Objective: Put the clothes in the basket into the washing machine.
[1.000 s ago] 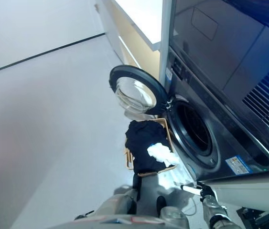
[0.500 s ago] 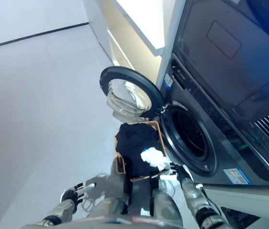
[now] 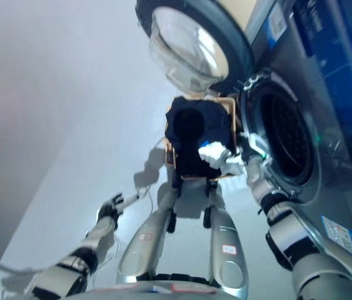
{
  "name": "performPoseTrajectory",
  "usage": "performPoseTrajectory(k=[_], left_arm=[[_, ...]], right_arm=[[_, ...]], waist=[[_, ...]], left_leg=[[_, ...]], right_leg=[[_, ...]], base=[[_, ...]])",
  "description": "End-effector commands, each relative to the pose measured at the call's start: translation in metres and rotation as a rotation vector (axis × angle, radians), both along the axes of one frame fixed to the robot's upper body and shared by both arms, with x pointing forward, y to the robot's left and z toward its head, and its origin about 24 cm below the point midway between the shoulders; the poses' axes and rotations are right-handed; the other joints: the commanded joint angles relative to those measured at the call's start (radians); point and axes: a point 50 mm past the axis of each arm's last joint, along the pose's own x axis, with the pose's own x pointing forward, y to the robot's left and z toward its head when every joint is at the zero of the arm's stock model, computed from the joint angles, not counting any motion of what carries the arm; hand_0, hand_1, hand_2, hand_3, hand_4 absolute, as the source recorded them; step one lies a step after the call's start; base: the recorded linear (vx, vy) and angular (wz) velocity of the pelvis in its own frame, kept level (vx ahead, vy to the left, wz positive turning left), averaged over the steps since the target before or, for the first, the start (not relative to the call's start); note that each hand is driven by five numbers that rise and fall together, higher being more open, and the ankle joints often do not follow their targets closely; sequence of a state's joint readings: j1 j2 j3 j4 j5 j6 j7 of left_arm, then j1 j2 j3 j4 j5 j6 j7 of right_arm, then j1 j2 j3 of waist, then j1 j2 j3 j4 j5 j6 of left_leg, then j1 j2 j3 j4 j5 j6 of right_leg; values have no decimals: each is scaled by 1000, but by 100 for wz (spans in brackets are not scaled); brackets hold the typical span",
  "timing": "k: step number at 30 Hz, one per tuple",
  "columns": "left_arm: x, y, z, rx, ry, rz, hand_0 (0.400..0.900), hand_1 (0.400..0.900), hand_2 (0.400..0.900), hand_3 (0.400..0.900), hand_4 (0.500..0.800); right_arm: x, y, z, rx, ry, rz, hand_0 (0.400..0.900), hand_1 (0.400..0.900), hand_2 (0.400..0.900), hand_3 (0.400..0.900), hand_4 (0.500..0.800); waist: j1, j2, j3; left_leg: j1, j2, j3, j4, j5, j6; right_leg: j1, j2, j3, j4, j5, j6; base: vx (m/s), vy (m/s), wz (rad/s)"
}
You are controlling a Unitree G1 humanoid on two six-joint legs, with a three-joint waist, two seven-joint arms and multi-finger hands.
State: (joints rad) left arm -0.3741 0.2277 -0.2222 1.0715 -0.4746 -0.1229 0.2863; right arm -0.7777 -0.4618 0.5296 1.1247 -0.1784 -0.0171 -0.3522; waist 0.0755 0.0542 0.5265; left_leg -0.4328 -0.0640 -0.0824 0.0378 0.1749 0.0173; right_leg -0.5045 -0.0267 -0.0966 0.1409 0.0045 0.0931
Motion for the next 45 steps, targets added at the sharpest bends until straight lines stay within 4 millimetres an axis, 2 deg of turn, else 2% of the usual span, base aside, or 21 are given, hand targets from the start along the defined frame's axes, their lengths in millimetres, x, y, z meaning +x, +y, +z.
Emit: performPoseTrajectory(k=[1, 3, 5, 9, 12, 18, 23, 24, 25, 26, 30, 34, 39, 45], left_arm=[[7, 15, 17, 18, -121, 107, 900, 900, 900, 900, 800], [17, 14, 31, -10, -195, 129, 900, 900, 900, 900, 800], [24, 12, 40, -35, -244, 135, 900, 900, 900, 900, 800], [35, 2, 52, -68, -301, 132, 900, 900, 900, 900, 800], [38, -4, 58, -87, -330, 125, 900, 900, 900, 900, 800], [34, -11, 49, -97, -288, 103, 900, 900, 900, 900, 800], [34, -12, 45, -105, -261, 99, 900, 900, 900, 900, 800], [33, -13, 42, -107, -248, 94, 900, 900, 900, 900, 800], [32, -13, 41, -107, -244, 91, 900, 900, 900, 900, 800], [31, -13, 41, -105, -241, 88, 900, 900, 900, 900, 800], [26, -13, 33, -99, -204, 99, 900, 900, 900, 900, 800], [24, -8, 31, -84, -195, 126, 900, 900, 900, 900, 800], [19, 1, 27, -80, -179, 169, 900, 900, 900, 900, 800], [7, 12, 18, -89, -141, 236, 900, 900, 900, 900, 800]], right_arm=[[5, -16, 28, -82, -158, -43, 900, 900, 900, 900, 800], [12, -16, 46, -94, -218, -37, 900, 900, 900, 900, 800], [16, -14, 56, -103, -253, -32, 900, 900, 900, 900, 800], [20, -11, 64, -113, -285, -41, 900, 900, 900, 900, 800], [19, -6, 57, -88, -273, -43, 900, 900, 900, 900, 800], [17, 8, 37, -73, -190, -2, 900, 900, 900, 900, 800], [19, 17, 33, -84, -131, 57, 900, 900, 900, 900, 800], [18, 19, 31, -93, -118, 68, 622, 622, 622, 622, 633], [18, 19, 29, -95, -111, 74, 455, 455, 455, 455, 533], [17, 21, 26, -96, -104, 82, 400, 400, 400, 400, 500], [11, 28, 15, -91, -103, 93, 400, 400, 400, 400, 500], [11, 30, 18, -69, -153, 79, 400, 400, 400, 400, 500], [15, 31, 45, 14, -305, 75, 400, 400, 400, 400, 500], [6, 33, 91, 176, -548, 142, 400, 400, 400, 400, 500]], waist=[[-15, 55, -31], [-9, 60, -20], [-6, 59, -17], [-3, 60, -13], [-4, 62, -6], [-3, 58, -6], [1, 54, -10], [1, 52, -11], [0, 50, -12], [-1, 48, -13], [-8, 37, -24], [-17, 25, -38], [-33, 6, -54], [-55, -20, -68]], left_leg=[[-223, -60, 18, 232, -144, -38], [-326, -68, 21, 318, -168, -34], [-413, -74, 24, 402, -195, -28], [-585, -78, 36, 563, -247, -13], [-655, -80, 41, 627, -271, -10], [-728, -87, 47, 687, -291, -4], [-748, -91, 45, 705, -295, -7], [-744, -90, 45, 703, -295, -8], [-739, -90, 45, 698, -294, -8], [-734, -89, 46, 694, -292, -9], [-708, -88, 41, 668, -283, -15], [-679, -83, 38, 637, -276, -21], [-641, -74, 37, 605, -269, -25], [-587, -65, 40, 574, -271, -25]], right_leg=[[-232, -12, 58, 323, -91, -23], [-329, -21, 66, 408, -110, -26], [-407, -28, 72, 484, -128, -30], [-572, -42, 92, 630, -162, -39], [-641, -45, 95, 690, -184, -43], [-715, -41, 95, 741, -200, -48], [-738, -39, 101, 758, -202, -45], [-736, -40, 100, 757, -203, -44], [-732, -40, 102, 753, -203, -45], [-726, -41, 100, 748, -201, -45], [-704, -39, 100, 727, -195, -45], [-678, -35, 103, 701, -184, -43], [-640, -35, 103, 670, -173, -42], [-582, -29, 112, 629, -170, -41]], base=[[-94, -9, 13], [-102, -20, 12], [-62, -21, 7], [-32, 2, 3], [1, -2, 5], [9, -2, 1], [0, 0, 0], [0, 0, 0], [0, 0, 0], [0, 0, 0], [-1, 1, -1], [-10, 7, -7], [-13, 15, -6], [5, 21, -12]])
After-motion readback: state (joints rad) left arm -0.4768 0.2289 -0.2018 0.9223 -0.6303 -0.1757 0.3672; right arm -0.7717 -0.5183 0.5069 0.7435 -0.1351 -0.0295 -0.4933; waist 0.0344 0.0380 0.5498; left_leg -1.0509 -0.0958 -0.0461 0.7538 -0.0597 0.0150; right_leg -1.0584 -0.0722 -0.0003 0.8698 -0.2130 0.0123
